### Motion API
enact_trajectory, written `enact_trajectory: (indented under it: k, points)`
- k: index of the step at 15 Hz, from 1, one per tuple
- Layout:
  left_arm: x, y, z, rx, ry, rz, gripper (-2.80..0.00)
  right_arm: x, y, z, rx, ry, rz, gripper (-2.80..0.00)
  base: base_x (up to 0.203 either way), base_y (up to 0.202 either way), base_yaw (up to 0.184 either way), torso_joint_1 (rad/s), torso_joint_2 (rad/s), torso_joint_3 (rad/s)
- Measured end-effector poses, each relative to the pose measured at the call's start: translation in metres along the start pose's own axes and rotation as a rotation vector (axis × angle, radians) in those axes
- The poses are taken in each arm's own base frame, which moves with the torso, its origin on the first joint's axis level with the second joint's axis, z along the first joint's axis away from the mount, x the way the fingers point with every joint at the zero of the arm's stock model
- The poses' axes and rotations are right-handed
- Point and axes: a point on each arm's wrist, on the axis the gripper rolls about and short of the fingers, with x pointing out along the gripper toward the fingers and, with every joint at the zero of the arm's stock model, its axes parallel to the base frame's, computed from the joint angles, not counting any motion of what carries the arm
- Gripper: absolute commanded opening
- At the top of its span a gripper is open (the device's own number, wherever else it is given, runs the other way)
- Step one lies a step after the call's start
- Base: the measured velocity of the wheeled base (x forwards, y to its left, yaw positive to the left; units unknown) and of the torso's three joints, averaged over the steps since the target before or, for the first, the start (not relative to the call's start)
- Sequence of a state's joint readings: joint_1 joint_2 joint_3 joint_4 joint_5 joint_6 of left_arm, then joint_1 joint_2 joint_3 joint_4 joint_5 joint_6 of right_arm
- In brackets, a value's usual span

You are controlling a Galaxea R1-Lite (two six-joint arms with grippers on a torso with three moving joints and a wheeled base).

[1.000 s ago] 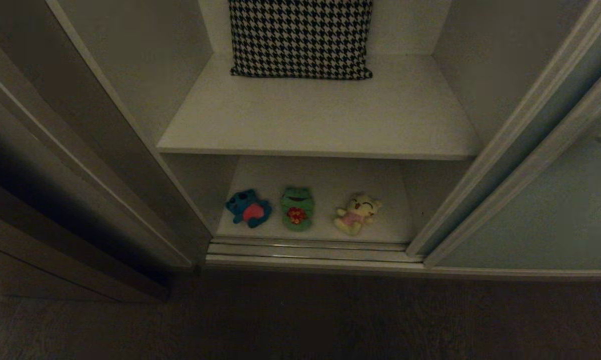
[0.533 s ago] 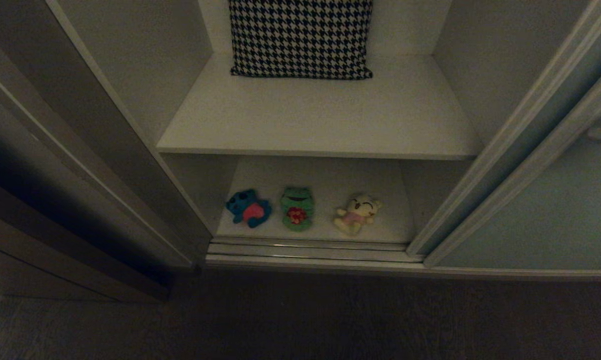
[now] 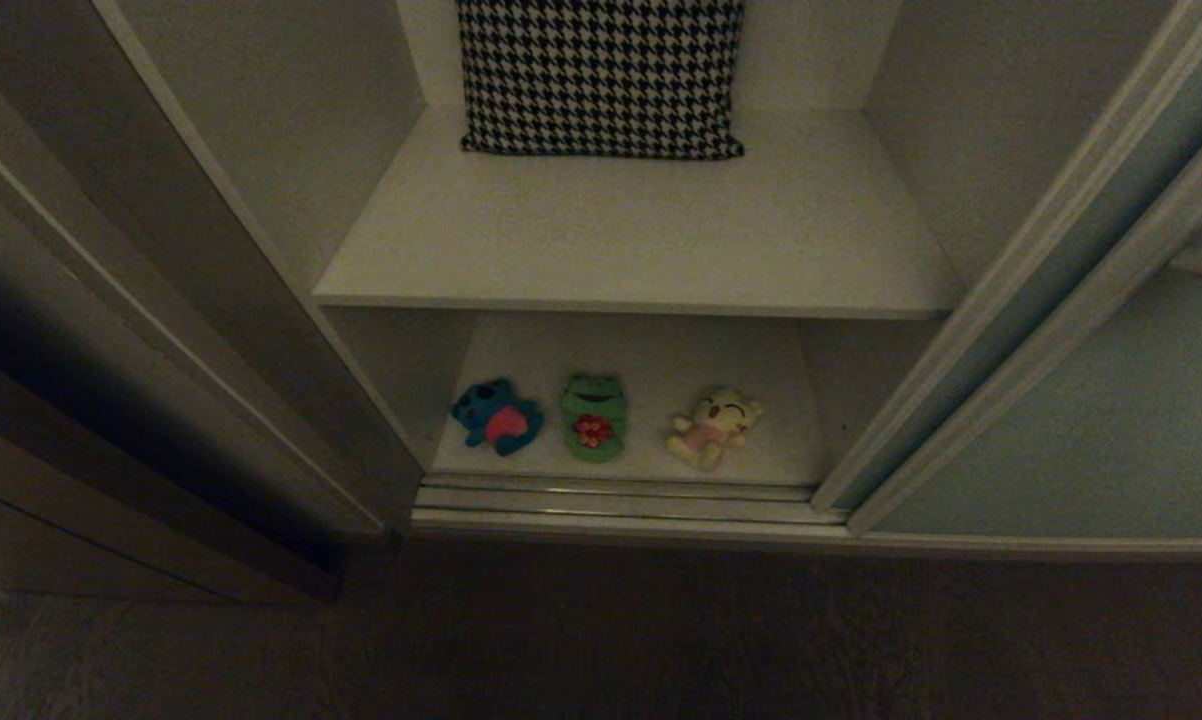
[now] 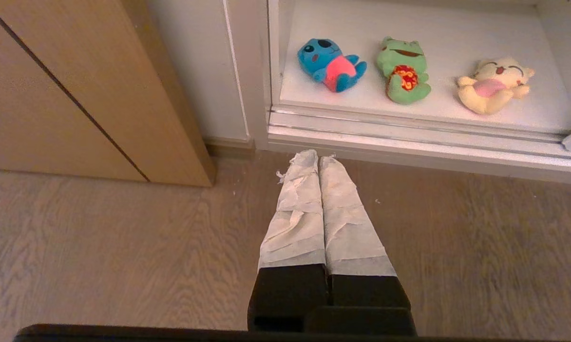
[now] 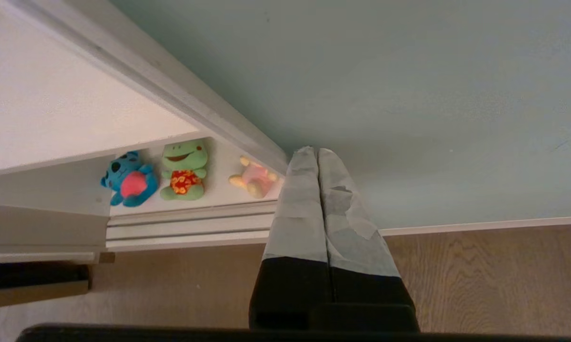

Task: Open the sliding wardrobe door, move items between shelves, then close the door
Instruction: Close the door

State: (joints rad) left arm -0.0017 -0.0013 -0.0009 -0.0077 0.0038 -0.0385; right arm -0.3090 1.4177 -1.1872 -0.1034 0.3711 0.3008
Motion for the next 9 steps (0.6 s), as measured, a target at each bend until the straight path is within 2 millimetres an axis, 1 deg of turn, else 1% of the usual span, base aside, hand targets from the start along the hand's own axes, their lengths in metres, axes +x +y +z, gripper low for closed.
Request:
enact_trajectory:
  k: [3,7,9]
  points:
    - [0.0,0.0,0.0,-0.001,0.0,0.0,-2.8,0.003,0.007,-0.002,-0.002,0.006,0.02,-2.8,0.0,0.0,0.0,0.0,0.0,0.0]
    - [0.0,0.0,0.0,0.0,0.0,0.0,-2.8,0.006,0.023,-0.009,-0.015,0.026,0.083,-2.8,0.0,0.0,0.0,0.0,0.0,0.0]
    - [0.0,0.0,0.0,0.001,0.0,0.0,-2.8,0.009,0.031,-0.012,-0.054,0.041,0.126,-2.8,0.0,0.0,0.0,0.0,0.0,0.0]
